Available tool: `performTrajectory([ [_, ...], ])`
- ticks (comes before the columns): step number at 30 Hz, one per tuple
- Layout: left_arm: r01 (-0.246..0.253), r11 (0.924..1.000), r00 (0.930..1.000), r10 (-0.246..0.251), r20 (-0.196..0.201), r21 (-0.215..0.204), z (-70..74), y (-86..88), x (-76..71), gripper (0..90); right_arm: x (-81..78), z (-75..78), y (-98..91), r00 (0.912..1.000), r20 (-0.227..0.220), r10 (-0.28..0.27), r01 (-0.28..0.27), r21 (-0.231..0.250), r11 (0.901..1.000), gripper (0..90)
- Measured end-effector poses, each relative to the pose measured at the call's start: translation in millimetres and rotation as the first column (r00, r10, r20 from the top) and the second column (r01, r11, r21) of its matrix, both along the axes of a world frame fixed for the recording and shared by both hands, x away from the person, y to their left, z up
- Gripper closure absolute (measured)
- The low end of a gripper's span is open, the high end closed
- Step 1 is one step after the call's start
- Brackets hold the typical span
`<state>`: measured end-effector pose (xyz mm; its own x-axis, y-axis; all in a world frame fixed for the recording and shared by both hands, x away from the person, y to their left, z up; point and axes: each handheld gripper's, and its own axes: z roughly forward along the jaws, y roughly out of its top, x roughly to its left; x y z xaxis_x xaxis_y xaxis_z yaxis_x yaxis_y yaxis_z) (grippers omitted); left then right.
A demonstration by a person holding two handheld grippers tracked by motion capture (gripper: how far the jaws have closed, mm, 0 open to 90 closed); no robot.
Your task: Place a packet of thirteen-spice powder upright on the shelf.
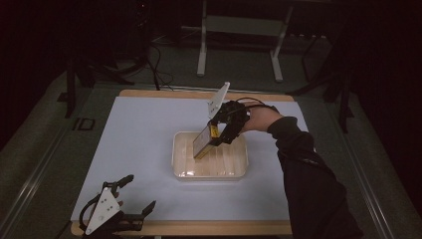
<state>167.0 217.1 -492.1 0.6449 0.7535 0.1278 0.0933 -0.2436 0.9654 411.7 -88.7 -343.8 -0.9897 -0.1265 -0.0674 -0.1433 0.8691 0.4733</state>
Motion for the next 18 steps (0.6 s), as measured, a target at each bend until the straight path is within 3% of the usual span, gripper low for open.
performTrajectory([
  [9,-0.003,1.0000,1.0000,0.003,-0.004,0.005,0.2,0.0,0.0,3.4,7.3,-19.2,5.0,0.9998,-0.016,-0.014,0.013,-0.041,0.9991,32.0],
  [18,-0.005,1.0000,1.0000,0.005,-0.008,-0.001,0.5,0.1,-0.1,3.5,10.1,-29.0,13.2,0.9984,-0.037,-0.042,0.039,-0.067,0.9970,32.0],
])
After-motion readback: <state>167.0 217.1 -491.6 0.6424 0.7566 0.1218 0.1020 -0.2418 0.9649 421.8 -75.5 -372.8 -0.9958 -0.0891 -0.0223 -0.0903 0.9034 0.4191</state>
